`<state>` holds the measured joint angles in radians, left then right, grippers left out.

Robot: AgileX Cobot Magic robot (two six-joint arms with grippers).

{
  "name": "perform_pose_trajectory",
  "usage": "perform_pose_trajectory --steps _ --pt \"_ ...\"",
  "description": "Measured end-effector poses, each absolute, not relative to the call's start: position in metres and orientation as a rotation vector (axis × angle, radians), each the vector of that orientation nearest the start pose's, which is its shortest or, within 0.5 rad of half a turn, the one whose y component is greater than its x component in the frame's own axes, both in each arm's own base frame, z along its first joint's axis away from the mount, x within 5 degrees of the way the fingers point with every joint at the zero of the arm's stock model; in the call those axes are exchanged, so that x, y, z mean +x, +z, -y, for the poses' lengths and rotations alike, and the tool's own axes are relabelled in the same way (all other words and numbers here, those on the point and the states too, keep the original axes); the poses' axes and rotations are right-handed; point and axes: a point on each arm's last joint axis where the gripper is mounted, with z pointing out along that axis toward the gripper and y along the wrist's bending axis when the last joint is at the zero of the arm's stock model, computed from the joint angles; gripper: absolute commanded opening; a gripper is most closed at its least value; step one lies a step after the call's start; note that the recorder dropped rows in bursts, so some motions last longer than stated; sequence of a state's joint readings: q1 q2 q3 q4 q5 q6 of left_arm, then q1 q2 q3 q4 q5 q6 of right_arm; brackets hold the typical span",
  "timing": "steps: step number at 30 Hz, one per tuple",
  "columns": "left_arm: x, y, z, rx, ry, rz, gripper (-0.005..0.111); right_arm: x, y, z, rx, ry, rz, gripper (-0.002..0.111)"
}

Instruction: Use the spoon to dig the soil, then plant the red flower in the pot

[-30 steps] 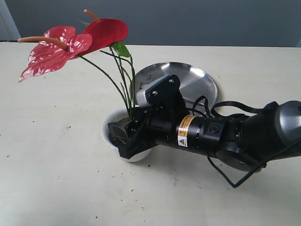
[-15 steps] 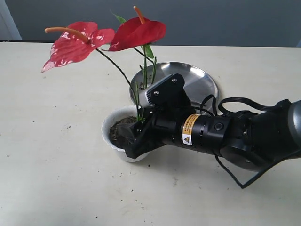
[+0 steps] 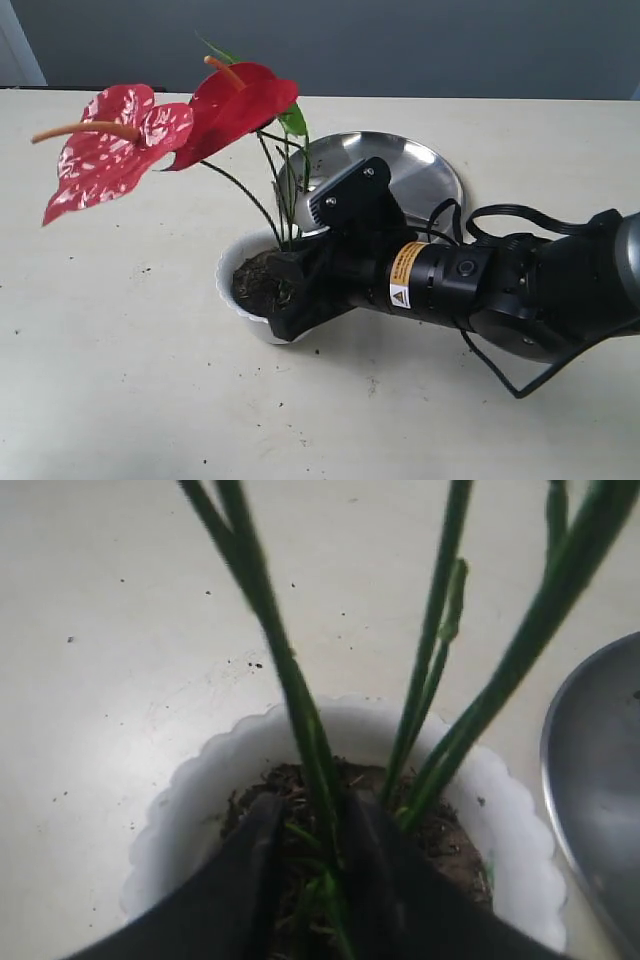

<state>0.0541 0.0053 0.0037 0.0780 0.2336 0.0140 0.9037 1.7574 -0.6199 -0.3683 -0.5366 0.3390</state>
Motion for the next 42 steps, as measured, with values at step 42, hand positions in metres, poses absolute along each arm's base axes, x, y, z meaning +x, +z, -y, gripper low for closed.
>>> perform_pose_trajectory --steps 42 --pt "0.056 0.191 -0.005 0.018 0.122 -1.727 0.000 0.172 0.138 -0.242 -1.069 0.665 -2.000 0.071"
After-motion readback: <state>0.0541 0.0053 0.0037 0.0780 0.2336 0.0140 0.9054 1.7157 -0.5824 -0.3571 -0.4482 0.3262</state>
